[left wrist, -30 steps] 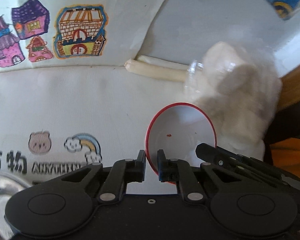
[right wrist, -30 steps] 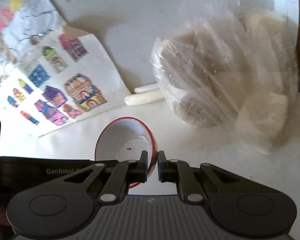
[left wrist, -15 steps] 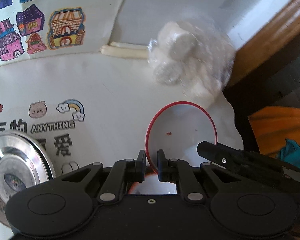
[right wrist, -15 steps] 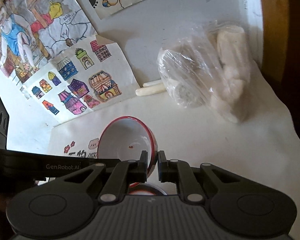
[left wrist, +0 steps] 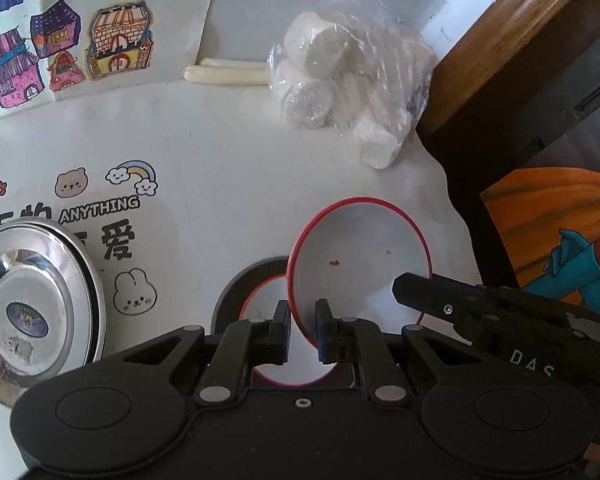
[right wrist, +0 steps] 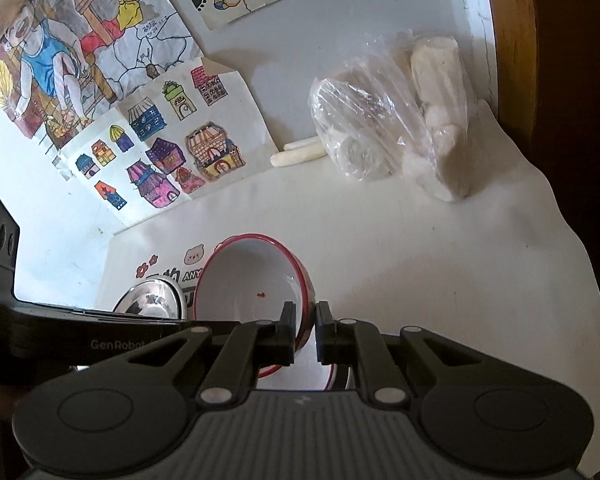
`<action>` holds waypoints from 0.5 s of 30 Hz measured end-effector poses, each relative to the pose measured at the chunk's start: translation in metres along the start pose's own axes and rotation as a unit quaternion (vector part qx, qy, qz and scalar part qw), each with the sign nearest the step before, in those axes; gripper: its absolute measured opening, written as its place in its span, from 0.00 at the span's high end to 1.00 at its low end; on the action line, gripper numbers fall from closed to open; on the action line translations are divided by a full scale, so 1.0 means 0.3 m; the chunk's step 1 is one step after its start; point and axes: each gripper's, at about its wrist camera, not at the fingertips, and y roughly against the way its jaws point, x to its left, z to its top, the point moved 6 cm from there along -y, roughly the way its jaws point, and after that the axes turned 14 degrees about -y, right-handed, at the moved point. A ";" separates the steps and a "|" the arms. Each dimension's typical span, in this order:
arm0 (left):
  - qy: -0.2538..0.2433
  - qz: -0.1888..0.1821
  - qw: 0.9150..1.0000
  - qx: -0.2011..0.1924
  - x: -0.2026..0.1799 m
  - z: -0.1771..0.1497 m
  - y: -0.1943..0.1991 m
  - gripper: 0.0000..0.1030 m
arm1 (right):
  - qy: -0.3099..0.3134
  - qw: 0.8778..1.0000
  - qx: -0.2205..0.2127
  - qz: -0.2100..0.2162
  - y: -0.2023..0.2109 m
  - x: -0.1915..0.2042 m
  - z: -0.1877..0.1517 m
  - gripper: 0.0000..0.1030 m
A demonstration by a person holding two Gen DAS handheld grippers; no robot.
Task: Organize plates and bowls
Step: 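Carry the second white bowl with both grippers over the nested bowls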
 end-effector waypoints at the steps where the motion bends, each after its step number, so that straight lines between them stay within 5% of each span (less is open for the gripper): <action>1: -0.002 0.001 1.000 0.002 -0.002 -0.006 0.000 0.88 | 0.000 1.000 0.002 0.001 0.001 -0.002 -0.006 0.90; 15: -0.007 0.010 0.999 0.051 -0.005 -0.049 -0.041 0.87 | 0.002 0.998 0.061 -0.004 -0.053 -0.040 -0.067 0.90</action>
